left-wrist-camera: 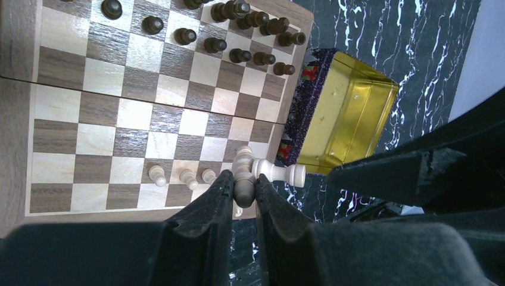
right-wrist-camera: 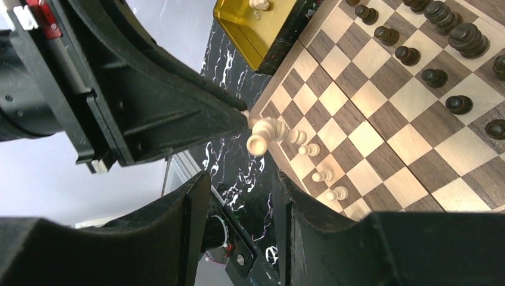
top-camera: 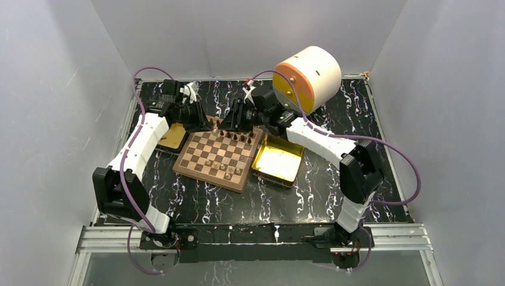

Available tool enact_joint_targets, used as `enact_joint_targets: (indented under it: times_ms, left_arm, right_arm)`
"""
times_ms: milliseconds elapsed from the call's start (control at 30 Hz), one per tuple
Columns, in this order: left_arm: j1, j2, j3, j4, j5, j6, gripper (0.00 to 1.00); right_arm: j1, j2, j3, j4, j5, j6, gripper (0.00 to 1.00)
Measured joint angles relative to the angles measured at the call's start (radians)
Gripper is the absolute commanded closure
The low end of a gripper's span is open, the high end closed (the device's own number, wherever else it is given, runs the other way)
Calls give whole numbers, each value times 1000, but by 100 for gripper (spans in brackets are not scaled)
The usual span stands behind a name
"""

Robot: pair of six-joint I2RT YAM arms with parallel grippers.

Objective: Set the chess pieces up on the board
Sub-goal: Pick up the chess piece from the storage box.

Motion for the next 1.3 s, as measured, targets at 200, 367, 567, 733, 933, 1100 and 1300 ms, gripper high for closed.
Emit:
enact_joint_targets:
  times_ms: [200, 367, 567, 733, 933, 1100, 1300]
  left_arm:
    - [-3, -9, -14, 0, 16, 0, 90]
    - [-6, -10, -15, 0, 20, 0, 90]
    - [-7, -16, -15, 0, 28, -6, 90]
    - [-8, -26, -16, 0, 35, -7, 90]
    - [-8, -29, -18, 0, 38, -7, 90]
    - [-8, -29, -24, 1, 38, -6, 90]
    - [-8, -29, -33, 2, 38, -6, 90]
  right_arm:
    - [5, 42, 46, -26, 0, -14, 49]
    - [9, 67, 78, -43, 1, -20, 53]
    - [19, 84, 88, -57, 2, -34, 58]
    - [24, 85, 91, -77, 13, -43, 64]
    - [26, 89, 105, -87, 29, -47, 61]
    - [26, 97, 114, -92, 39, -53, 68]
    - [26, 100, 116, -96, 43, -65, 80]
